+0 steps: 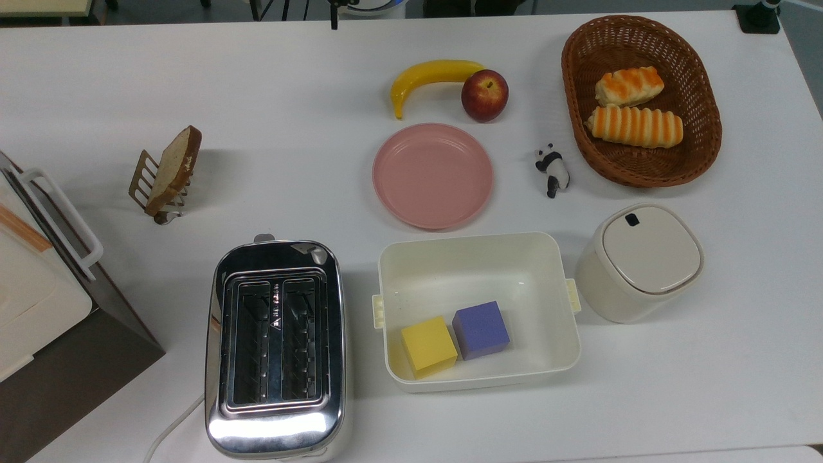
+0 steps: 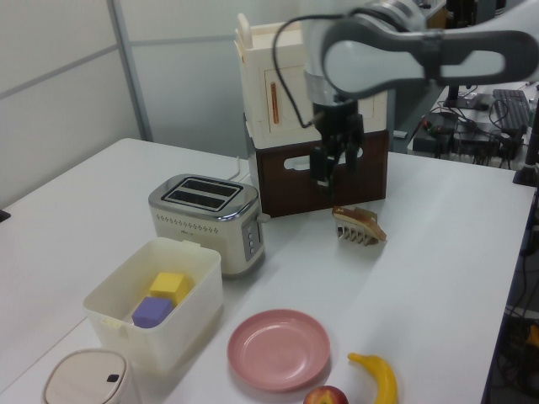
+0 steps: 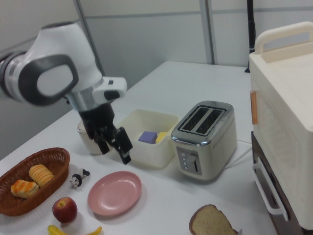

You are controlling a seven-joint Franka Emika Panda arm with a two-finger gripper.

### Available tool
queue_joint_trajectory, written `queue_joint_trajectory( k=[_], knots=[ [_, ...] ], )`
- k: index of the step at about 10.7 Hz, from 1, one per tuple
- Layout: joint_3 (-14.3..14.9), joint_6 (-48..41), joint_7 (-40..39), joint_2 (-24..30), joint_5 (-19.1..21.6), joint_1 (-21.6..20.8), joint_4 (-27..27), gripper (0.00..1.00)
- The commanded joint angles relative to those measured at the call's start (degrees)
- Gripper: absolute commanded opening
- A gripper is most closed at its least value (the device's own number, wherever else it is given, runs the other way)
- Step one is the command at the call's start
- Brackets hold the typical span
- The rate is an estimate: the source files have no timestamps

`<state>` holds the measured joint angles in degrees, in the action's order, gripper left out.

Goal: Put the bread in the toaster

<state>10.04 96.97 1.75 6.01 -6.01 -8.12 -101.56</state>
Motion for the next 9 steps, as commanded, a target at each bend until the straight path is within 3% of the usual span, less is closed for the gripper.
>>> queue_joint_trajectory(
  k=[1, 4, 6, 7, 9],
  knots=[
    [0.42, 10.42, -6.46, 11.64, 0.56, 2.66, -16.89, 1.00],
    [0.42, 18.22, -11.15, 14.11, 0.30, 7.58, -24.89, 1.00],
    [0.77, 26.92, -19.97, 14.03, 0.04, 11.72, -29.90, 1.00],
    [0.77, 30.96, -25.25, 13.59, 0.03, 12.95, -31.66, 1.00],
    [0.86, 36.69, -28.47, 10.71, -0.66, 14.97, -34.49, 1.00]
  ],
)
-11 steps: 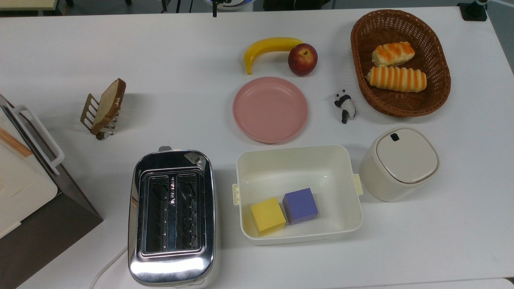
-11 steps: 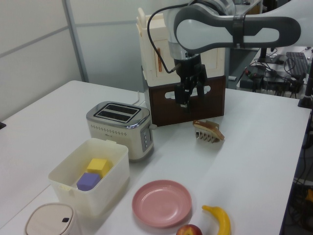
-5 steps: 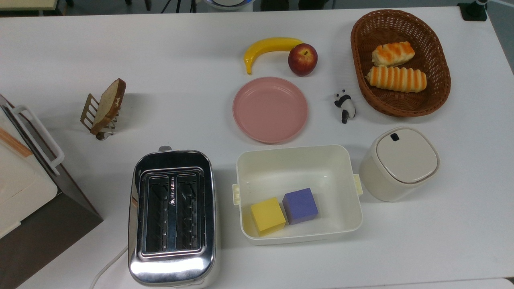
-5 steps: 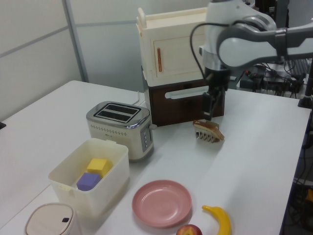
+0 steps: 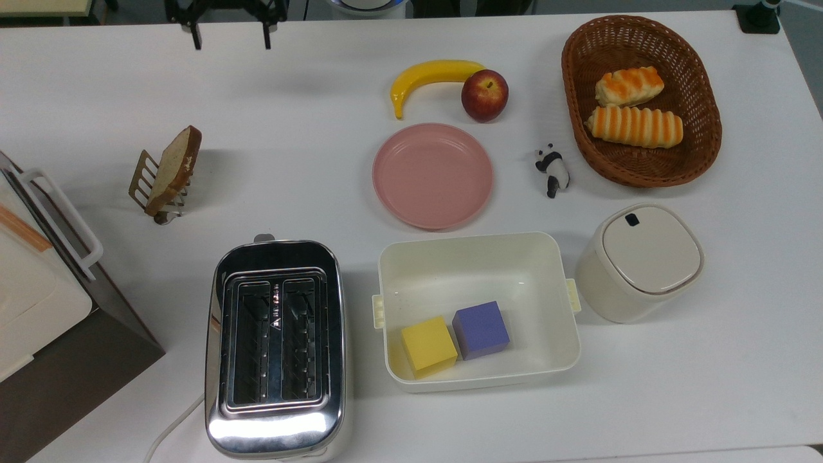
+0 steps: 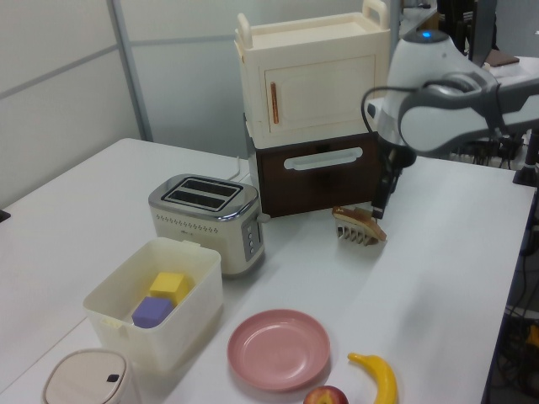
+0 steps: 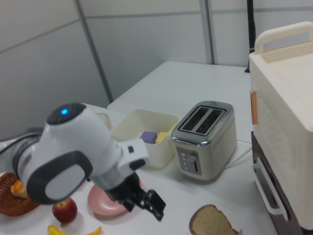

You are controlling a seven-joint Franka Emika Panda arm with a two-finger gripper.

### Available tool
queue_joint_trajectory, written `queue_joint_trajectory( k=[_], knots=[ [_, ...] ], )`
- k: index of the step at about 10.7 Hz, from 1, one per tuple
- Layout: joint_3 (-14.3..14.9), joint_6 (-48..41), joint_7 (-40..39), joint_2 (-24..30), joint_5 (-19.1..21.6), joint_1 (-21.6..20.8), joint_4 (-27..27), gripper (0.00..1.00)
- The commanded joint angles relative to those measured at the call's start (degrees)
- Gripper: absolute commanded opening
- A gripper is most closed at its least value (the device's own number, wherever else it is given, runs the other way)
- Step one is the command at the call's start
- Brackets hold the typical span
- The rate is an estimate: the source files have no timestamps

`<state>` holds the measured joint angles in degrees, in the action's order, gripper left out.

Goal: Put the bread in the toaster
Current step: 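Lower the open gripper onto the bread slice in the wooden rack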

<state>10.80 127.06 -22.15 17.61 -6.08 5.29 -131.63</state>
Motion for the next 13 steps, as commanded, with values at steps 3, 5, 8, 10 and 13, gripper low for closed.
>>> queue_joint_trajectory(
  k=[3, 5, 8, 10, 13],
  knots=[
    [2.11, 15.64, -4.22, -7.13, -2.97, 1.57, -4.95, 0.92],
    [3.08, 20.57, -3.52, -11.35, -2.97, 1.83, -4.60, 0.87],
    [4.23, 26.12, -3.43, -15.31, -2.97, 2.53, -3.47, 0.72],
    [4.23, 28.23, -3.34, -17.51, -2.89, 2.88, -1.44, 0.71],
    [4.23, 30.70, -2.73, -19.45, -2.88, 3.06, -0.30, 0.60]
  ],
)
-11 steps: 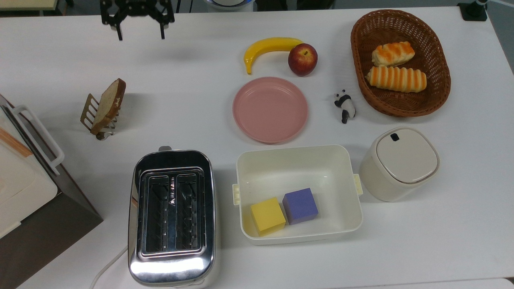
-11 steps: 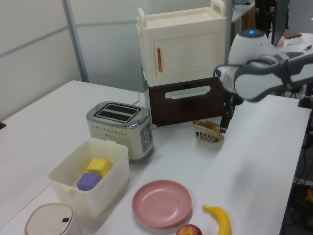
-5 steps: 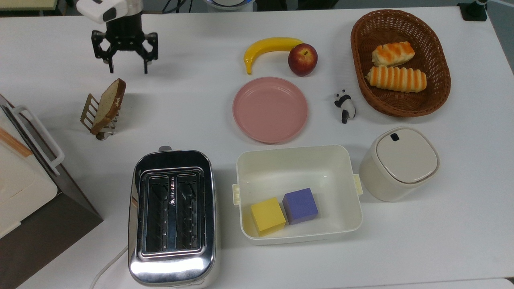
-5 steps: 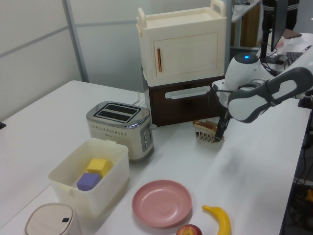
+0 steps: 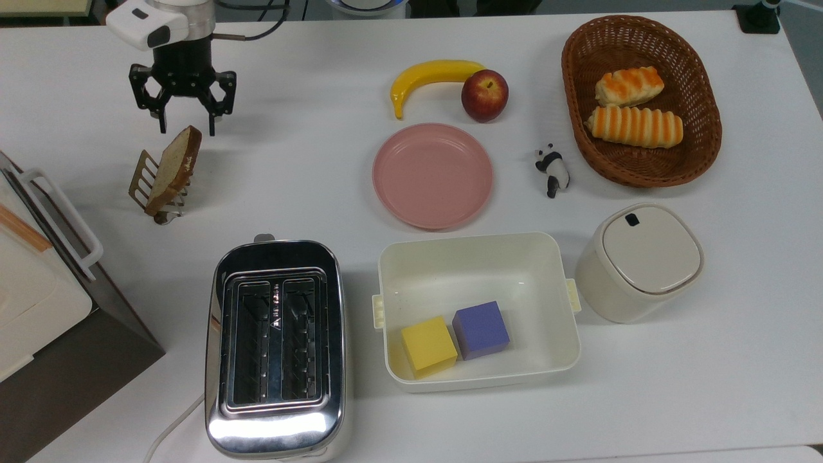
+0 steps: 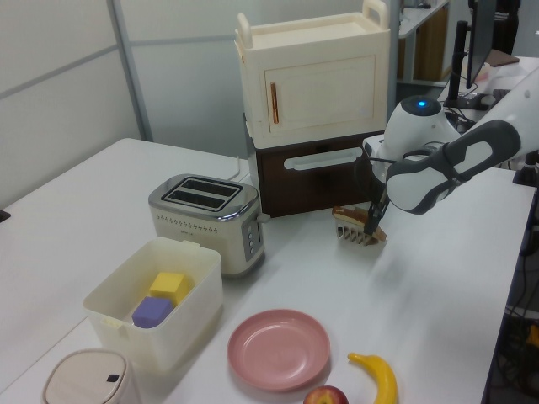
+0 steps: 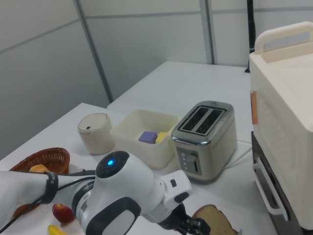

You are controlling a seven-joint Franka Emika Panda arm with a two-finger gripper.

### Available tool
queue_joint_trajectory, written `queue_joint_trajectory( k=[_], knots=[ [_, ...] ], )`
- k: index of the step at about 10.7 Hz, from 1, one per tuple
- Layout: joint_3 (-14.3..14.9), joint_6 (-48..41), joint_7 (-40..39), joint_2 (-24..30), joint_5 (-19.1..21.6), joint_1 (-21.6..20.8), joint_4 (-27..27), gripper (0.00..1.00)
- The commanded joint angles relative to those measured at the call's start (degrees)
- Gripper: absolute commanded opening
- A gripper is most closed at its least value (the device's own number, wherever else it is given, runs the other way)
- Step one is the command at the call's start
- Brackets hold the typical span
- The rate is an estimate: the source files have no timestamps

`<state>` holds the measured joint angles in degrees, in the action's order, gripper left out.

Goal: Put the bread in the toaster
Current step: 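Lower the open gripper onto the bread slice in the wooden rack, then grasp the bread slice and lift it out of the rack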

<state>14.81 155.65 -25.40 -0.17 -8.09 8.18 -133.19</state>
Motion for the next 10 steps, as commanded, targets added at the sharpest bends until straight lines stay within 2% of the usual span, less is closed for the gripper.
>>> queue_joint_trajectory(
  k=[1, 2, 5, 7, 10],
  knots=[
    [0.22, 2.11, 0.52, -1.68, -0.87, 0.17, 1.27, 0.45],
    [0.22, 2.02, 0.52, -1.59, -0.87, 0.17, 1.27, 0.31],
    [0.30, 1.41, 0.00, -0.36, -0.87, 0.70, 1.27, 0.17],
    [0.39, -0.08, 0.17, 1.30, -0.87, 1.05, 2.40, 0.18],
    [0.30, -10.24, 0.87, 1.75, -0.52, 0.53, 12.04, 0.18]
  ],
)
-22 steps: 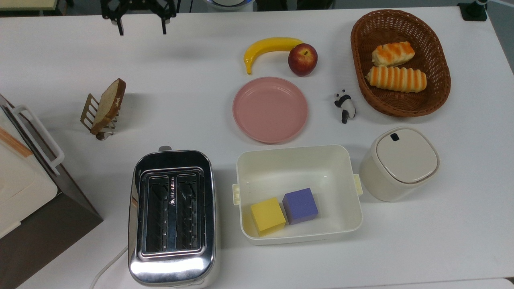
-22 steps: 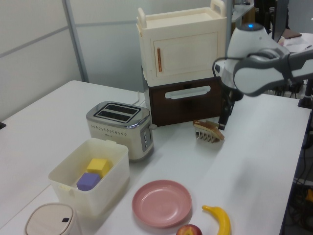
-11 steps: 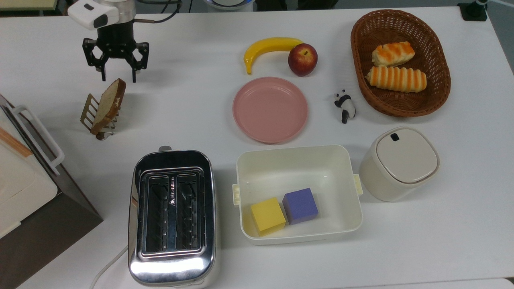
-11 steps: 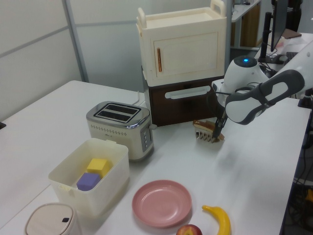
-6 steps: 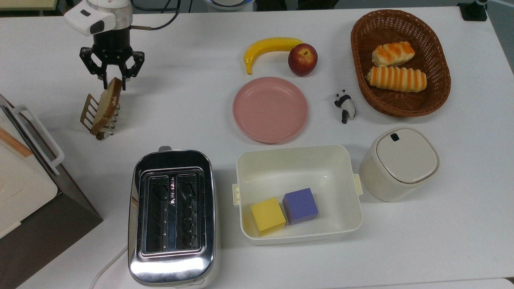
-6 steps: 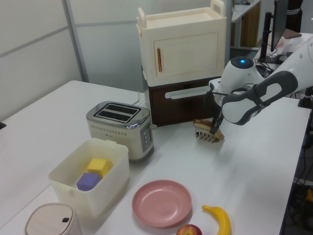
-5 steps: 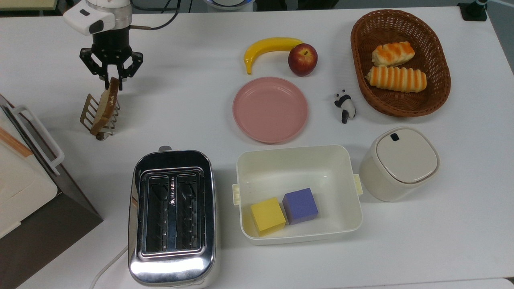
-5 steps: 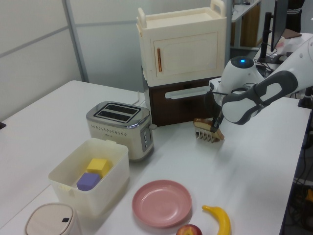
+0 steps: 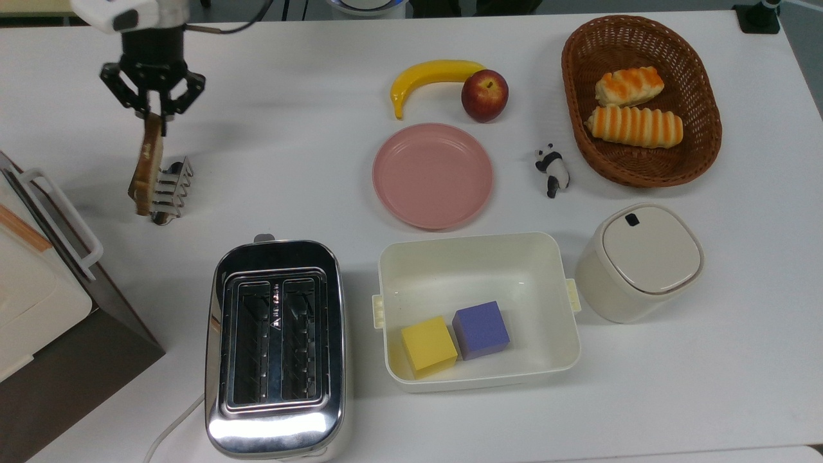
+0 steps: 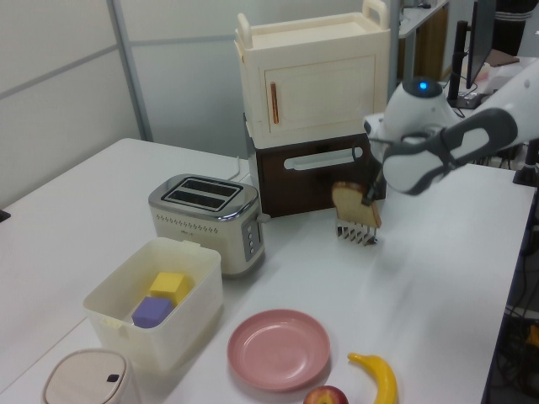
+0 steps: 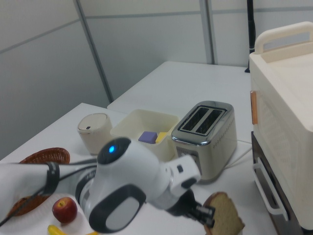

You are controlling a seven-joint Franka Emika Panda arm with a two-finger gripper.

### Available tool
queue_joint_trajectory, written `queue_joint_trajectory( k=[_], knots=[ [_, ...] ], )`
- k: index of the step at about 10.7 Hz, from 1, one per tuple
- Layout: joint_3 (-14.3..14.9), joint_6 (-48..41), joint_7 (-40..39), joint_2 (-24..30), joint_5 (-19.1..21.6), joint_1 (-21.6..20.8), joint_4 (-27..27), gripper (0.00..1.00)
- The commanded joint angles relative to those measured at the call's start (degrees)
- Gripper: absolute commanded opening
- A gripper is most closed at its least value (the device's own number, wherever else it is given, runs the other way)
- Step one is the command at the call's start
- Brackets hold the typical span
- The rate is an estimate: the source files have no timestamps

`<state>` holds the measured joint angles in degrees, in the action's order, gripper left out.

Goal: Put the bread in the toaster
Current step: 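Grasp the bread slice and lift it out of the rack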

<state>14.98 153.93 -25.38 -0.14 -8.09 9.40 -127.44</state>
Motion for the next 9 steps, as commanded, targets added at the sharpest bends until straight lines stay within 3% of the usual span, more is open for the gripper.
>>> queue_joint_trajectory(
  k=[1, 7, 9],
  knots=[
    [0.05, -12.73, 0.86, 1.63, -0.26, -1.05, 9.80, 0.18],
    [-0.04, -13.66, 14.28, -0.39, 9.31, -10.79, 22.56, 0.18],
    [-0.04, -13.39, 15.97, -3.54, 14.39, -13.43, 27.39, 0.18]
  ],
)
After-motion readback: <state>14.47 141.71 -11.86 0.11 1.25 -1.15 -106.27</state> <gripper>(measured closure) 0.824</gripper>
